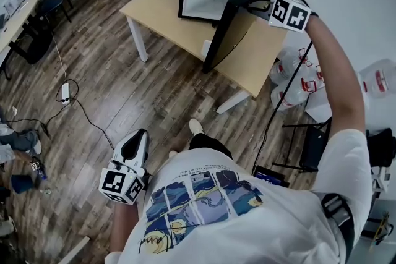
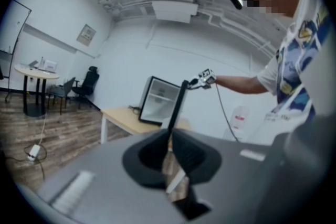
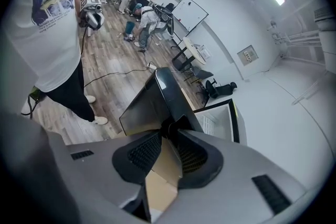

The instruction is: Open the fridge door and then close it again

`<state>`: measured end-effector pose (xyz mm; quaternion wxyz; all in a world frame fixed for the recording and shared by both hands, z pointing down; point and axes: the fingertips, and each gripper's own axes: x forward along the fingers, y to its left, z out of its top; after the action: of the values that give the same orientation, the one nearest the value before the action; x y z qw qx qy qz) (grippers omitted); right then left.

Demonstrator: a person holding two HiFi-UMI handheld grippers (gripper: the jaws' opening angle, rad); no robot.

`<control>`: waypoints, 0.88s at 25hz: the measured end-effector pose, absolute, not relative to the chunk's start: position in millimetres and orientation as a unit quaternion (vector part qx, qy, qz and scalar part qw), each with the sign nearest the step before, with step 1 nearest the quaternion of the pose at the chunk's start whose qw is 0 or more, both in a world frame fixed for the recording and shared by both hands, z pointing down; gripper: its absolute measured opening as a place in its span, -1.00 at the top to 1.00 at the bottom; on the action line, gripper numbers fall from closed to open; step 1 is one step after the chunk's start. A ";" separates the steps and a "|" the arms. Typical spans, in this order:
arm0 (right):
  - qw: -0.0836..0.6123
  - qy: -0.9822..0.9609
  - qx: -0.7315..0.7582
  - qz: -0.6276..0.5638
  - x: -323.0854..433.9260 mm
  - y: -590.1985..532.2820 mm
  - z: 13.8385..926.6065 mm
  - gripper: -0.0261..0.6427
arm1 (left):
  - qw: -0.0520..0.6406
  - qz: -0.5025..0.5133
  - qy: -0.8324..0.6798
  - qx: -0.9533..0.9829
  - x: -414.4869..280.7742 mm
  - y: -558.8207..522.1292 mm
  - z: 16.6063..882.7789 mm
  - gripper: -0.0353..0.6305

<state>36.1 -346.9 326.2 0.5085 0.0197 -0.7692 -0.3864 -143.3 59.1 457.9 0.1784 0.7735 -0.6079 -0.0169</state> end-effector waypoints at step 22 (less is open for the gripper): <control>0.536 -0.732 0.004 -0.421 103.9 -323.3 326.4 0.69 | 0.178 -0.006 -0.579 0.796 -123.2 41.0 453.5 0.80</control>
<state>103.9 -323.3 326.4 0.5365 0.0039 -0.7316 -0.4206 -123.2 41.0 453.5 0.1779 0.7957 -0.5790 -0.0056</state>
